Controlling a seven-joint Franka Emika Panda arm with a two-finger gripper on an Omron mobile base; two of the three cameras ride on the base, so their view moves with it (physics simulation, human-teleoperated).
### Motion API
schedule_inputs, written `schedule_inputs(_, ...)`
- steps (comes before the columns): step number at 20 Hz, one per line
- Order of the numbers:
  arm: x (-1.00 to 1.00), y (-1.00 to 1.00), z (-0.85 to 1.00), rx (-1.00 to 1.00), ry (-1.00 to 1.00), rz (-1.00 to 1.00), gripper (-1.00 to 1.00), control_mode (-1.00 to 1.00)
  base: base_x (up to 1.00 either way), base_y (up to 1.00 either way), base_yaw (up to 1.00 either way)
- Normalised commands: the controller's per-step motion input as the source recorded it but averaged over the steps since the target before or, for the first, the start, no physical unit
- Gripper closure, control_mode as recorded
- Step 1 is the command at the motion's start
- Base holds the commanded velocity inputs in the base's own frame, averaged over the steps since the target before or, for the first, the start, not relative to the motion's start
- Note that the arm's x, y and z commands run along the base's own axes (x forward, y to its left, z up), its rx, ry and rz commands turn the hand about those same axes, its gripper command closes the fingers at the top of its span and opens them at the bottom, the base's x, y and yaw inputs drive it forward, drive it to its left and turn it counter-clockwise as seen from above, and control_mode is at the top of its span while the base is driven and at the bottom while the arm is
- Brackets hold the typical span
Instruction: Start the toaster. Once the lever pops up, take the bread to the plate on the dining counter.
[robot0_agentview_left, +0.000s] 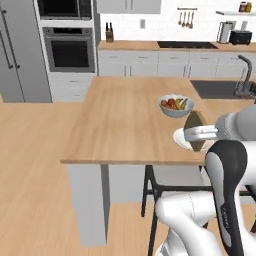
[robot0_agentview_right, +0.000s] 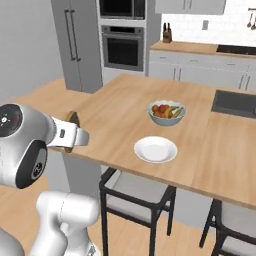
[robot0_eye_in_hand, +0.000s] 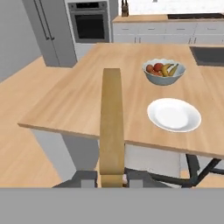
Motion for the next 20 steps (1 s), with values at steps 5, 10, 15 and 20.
schedule_inputs(5,0.00,0.00,0.00,0.00,0.00,0.00,1.00,1.00,0.60,-0.73,0.26)
schedule_inputs(10,0.00,0.00,0.00,0.00,0.00,0.00,1.00,1.00,0.33,-0.42,0.05)
schedule_inputs(15,0.00,0.00,0.00,0.00,0.00,0.00,1.00,1.00,0.02,-0.18,0.02)
schedule_inputs(20,0.08,-0.50,0.00,0.09,0.00,0.04,1.00,-1.00,0.07,-0.22,0.01)
